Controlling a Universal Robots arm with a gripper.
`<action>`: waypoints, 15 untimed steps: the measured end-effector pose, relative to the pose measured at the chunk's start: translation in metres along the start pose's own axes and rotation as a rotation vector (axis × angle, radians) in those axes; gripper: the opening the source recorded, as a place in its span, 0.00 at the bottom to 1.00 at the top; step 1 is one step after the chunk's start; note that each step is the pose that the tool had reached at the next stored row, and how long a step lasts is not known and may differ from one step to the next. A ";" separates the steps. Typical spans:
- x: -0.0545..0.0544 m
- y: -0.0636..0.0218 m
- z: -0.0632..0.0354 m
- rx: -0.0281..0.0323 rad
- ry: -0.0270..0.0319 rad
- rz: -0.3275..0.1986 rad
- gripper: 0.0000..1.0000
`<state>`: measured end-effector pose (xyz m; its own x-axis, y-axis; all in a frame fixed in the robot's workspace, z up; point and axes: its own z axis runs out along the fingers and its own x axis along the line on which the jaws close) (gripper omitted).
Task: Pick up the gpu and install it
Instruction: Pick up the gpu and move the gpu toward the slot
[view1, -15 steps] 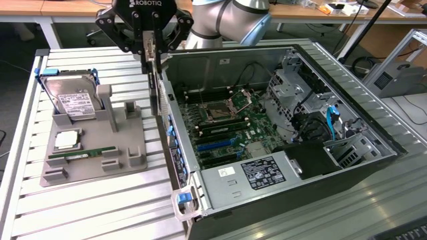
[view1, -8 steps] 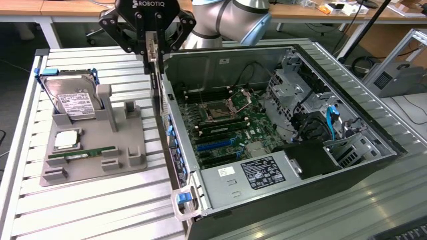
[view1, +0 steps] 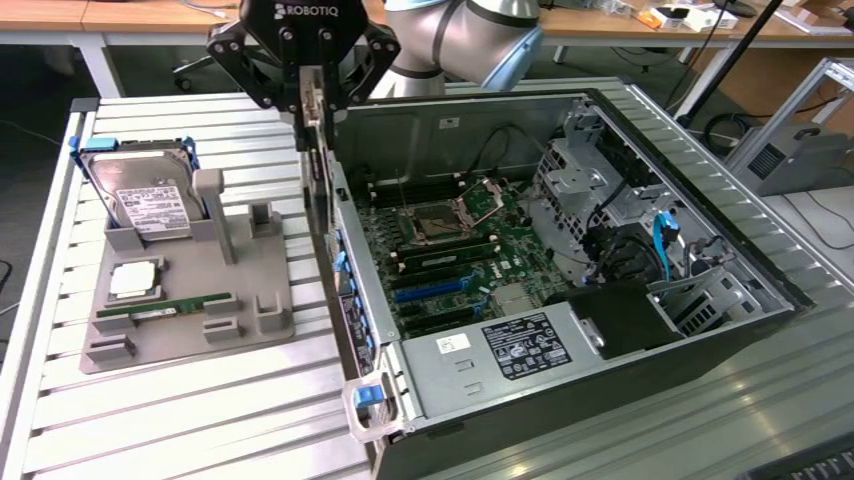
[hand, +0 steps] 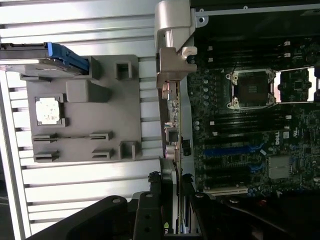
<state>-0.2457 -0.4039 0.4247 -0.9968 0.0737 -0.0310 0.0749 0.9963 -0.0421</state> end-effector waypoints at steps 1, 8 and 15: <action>-0.001 0.0000 0.0002 0.0006 0.0000 0.000 0.27; -0.008 0.0001 0.0018 0.0061 -0.0004 0.000 0.27; -0.017 0.0007 0.0023 0.0063 -0.0005 0.000 0.27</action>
<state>-0.2286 -0.4045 0.4229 -0.9968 0.0735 -0.0315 0.0749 0.9960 -0.0484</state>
